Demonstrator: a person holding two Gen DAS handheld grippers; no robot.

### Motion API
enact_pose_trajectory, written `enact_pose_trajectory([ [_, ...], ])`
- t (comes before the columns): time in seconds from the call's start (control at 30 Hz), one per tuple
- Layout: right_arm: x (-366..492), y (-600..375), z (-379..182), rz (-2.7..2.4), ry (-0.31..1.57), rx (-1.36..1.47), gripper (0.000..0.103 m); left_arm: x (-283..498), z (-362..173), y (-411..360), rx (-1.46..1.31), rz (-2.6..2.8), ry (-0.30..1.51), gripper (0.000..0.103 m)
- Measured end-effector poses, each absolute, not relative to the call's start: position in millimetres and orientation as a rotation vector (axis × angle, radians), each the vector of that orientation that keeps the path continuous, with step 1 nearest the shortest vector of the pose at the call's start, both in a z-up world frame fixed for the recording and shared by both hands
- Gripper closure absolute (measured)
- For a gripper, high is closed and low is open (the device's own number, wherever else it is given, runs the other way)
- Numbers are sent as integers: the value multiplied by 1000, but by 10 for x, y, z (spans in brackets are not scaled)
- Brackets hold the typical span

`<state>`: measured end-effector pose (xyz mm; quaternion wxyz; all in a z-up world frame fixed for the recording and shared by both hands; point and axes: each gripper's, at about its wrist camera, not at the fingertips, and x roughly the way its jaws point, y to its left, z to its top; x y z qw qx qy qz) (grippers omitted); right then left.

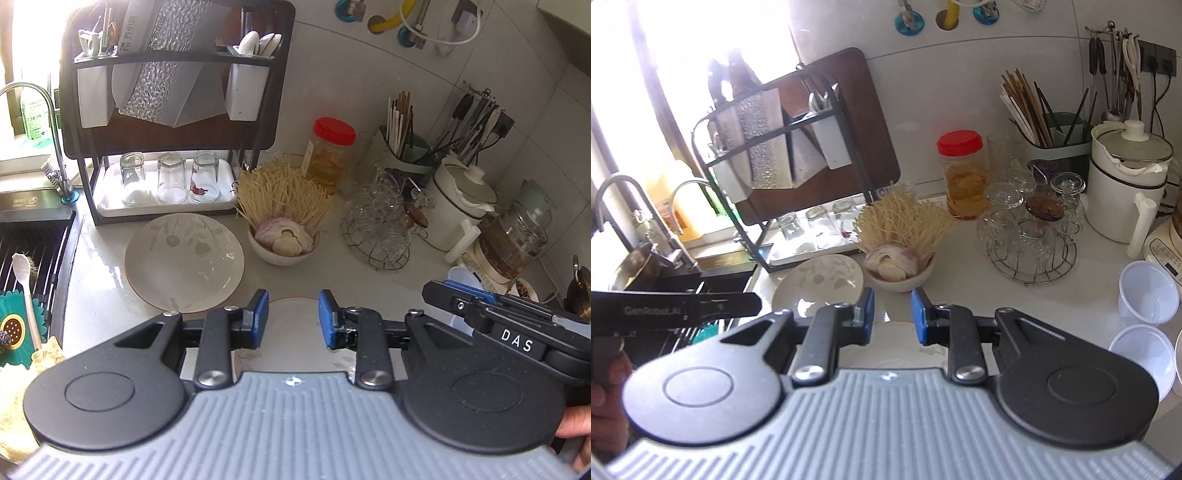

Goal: Organize plates and bowls
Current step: 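Move both grippers to the flat leaf-print plate beside the dish rack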

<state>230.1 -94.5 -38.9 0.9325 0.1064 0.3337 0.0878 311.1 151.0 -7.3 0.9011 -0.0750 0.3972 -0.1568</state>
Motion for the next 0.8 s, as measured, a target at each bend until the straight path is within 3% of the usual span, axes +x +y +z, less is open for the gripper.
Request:
enact_pose_trajectory([
  [0.8, 2228, -1068, -576, 286, 782, 211, 77, 2883, -296, 1452, -203, -197, 884, 58],
])
